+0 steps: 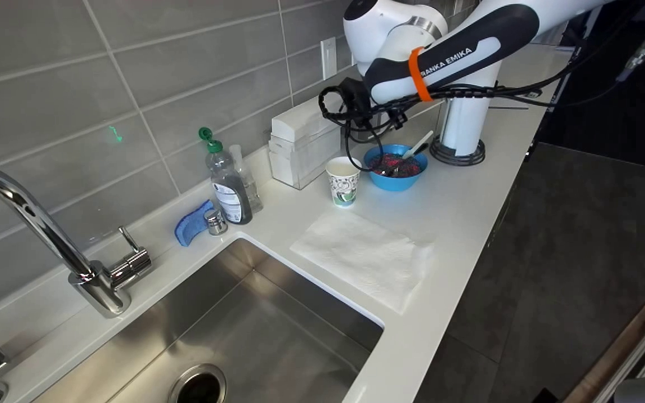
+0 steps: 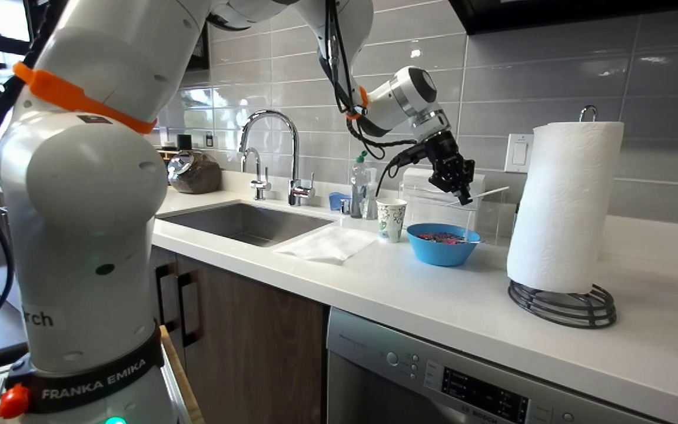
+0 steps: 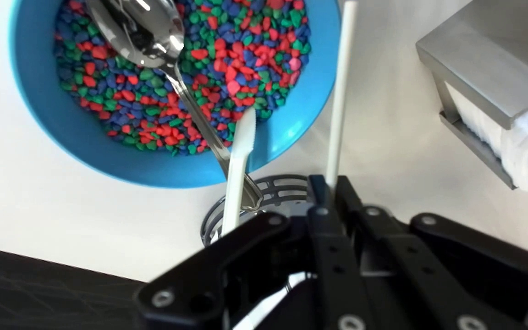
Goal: Remove the white straw from the blue bowl and place it in the coffee cup on the left.
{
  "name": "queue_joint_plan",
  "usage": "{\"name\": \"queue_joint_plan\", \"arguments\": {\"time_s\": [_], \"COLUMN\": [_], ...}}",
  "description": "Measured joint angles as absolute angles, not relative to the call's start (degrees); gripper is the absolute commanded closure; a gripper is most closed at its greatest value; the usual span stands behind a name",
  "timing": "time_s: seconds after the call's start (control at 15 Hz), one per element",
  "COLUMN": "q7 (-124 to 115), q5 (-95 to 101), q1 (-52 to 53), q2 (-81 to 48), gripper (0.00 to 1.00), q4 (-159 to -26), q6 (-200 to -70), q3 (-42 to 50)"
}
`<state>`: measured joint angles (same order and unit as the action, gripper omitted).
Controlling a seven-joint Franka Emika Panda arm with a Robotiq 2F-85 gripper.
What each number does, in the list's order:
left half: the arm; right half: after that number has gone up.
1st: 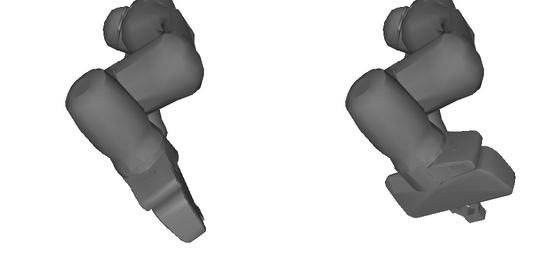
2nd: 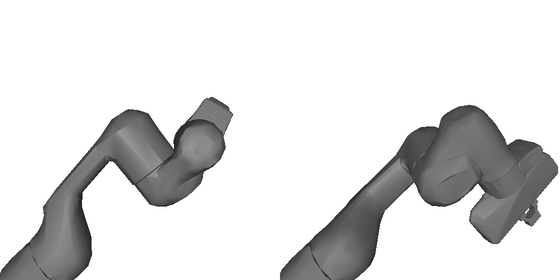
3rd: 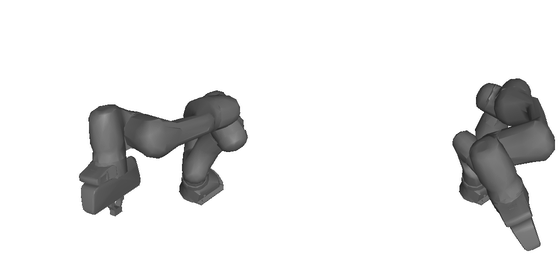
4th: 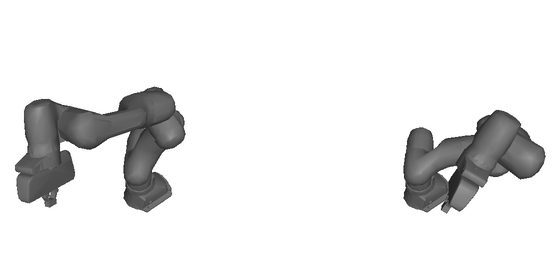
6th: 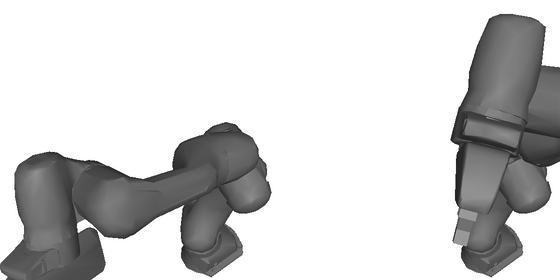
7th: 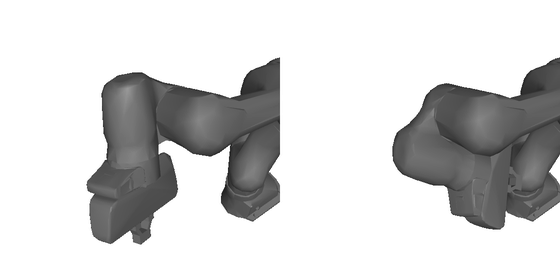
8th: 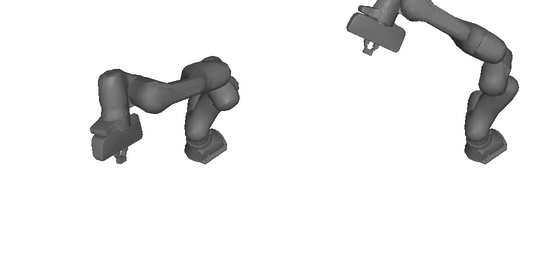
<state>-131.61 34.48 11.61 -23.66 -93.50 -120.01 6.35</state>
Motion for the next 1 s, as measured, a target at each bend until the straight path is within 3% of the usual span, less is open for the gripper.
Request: {"name": "queue_joint_plan", "arguments": {"time_s": [1.0], "q7": [-133.81], "q5": [49.51], "q1": [12.39], "q2": [-10.2], "gripper": [0.98], "q4": [-108.94], "q6": [-127.32], "q3": [0.18]}}
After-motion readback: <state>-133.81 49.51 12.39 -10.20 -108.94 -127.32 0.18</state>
